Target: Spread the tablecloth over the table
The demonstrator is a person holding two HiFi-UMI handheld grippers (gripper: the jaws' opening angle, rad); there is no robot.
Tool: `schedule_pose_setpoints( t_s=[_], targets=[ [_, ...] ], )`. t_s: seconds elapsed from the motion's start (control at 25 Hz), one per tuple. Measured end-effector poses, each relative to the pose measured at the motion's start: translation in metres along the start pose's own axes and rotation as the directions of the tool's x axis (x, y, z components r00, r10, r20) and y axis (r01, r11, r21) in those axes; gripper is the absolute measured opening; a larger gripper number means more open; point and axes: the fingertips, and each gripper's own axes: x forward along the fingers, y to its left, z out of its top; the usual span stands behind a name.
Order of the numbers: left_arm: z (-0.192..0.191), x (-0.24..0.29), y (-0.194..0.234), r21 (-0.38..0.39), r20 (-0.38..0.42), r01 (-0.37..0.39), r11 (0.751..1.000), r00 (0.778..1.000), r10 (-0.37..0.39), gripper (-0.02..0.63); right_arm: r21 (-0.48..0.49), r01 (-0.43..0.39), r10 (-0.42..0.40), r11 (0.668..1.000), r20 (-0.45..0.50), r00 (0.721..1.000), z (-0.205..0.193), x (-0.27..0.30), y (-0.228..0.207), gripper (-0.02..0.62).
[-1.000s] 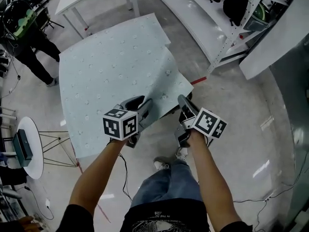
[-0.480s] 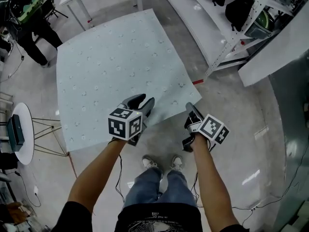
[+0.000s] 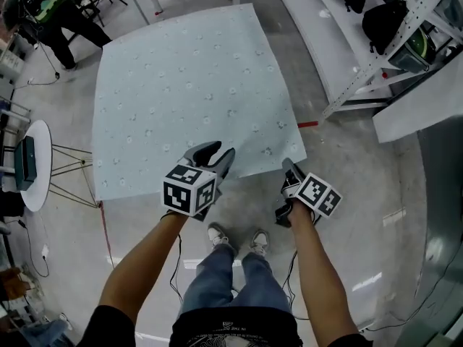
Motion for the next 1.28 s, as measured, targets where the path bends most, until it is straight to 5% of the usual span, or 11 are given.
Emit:
schedule_pose_setpoints(
  t_s=[0.28, 0.52, 0.8, 0.96, 1.28],
  targets=[
    [-0.015, -0.016, 0.003, -0.013, -0.003, -0.068, 0.998, 0.998, 0.068, 0.156, -0.019, 0.035, -0.035, 0.999, -0.035, 0.999, 0.000, -0.002, -0.013, 0.118],
    [0.009, -0.036, 0.003, 0.002, 0.039, -0.106, 0.994, 0.994, 0.106, 0.156, -0.135, 0.076, -0.079, 0.988, -0.017, 0.997, 0.022, -0.028, -0.007, 0.158],
    [0.063, -0.077, 0.013, 0.012, 0.126, -0.145, 0.989, 0.982, 0.142, 0.156, -0.308, 0.029, -0.019, 0.951, 0.034, 0.999, 0.059, -0.047, 0.070, 0.164],
    [0.093, -0.104, 0.018, 0.037, 0.172, -0.177, 0.983, 0.971, 0.169, 0.156, -0.439, -0.040, 0.049, 0.897, 0.009, 0.999, 0.068, -0.049, 0.135, 0.164],
    [0.127, -0.170, 0.035, 0.007, 0.230, -0.243, 0.970, 0.944, 0.235, 0.155, -0.665, -0.154, 0.165, 0.731, -0.047, 0.985, 0.076, -0.062, 0.262, 0.143]
  ],
)
